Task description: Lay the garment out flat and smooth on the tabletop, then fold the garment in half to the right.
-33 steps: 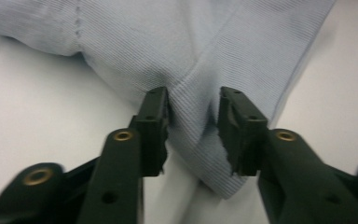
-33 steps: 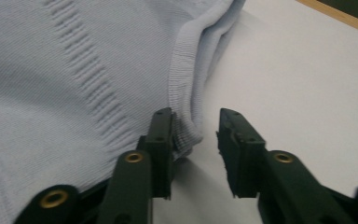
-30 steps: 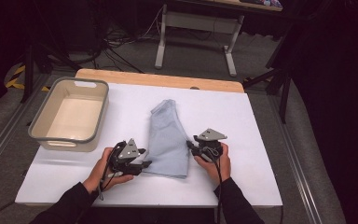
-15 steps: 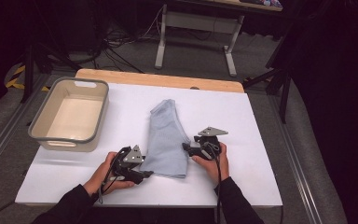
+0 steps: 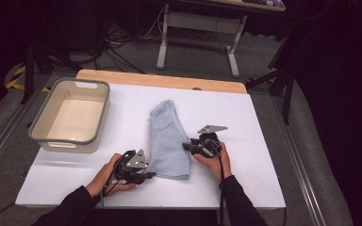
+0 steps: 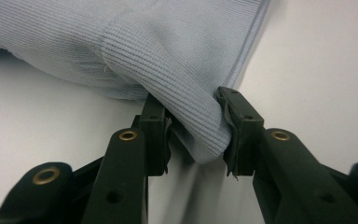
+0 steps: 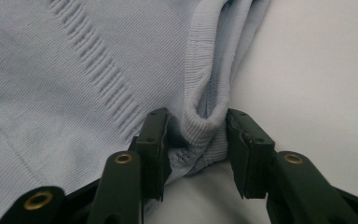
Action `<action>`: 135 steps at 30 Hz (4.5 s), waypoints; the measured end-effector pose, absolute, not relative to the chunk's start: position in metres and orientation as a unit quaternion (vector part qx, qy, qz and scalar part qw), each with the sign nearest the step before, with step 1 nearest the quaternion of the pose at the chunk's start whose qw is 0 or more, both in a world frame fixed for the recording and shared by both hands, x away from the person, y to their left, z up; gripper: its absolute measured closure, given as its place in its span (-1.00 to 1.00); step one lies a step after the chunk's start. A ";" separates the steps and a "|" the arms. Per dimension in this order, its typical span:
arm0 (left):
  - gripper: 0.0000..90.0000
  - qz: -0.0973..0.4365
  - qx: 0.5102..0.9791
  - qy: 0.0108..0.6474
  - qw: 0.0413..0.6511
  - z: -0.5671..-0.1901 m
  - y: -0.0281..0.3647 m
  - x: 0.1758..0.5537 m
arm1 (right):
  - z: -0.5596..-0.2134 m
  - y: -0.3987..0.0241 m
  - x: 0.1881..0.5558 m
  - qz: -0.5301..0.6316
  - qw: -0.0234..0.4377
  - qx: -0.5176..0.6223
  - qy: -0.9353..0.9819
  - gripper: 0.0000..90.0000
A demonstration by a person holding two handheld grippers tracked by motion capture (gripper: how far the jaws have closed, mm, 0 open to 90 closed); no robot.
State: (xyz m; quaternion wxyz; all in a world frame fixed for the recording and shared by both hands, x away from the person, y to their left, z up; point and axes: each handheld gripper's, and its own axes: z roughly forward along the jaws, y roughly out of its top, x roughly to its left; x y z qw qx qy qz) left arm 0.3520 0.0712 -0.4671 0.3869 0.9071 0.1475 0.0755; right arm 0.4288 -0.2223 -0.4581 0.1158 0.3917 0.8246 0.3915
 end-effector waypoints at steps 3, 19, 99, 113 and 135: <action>0.46 0.078 0.906 0.149 0.388 -0.468 0.069 0.351 | -0.458 -0.221 0.429 0.393 0.126 0.390 0.823 0.39; 0.23 0.107 0.902 0.142 0.394 -0.455 0.079 0.348 | -0.449 -0.215 0.415 0.398 0.212 0.350 0.822 0.28; -0.81 0.233 0.815 0.209 0.488 -0.450 0.156 0.333 | -0.433 -0.236 0.339 0.447 0.318 0.240 0.801 -0.65; -0.82 0.228 0.813 0.231 0.483 -0.457 0.167 0.325 | -0.440 -0.245 0.340 0.444 0.317 0.243 0.802 -0.64; -0.80 0.220 0.822 0.232 0.471 -0.462 0.164 0.324 | -0.443 -0.243 0.348 0.437 0.305 0.253 0.808 -0.62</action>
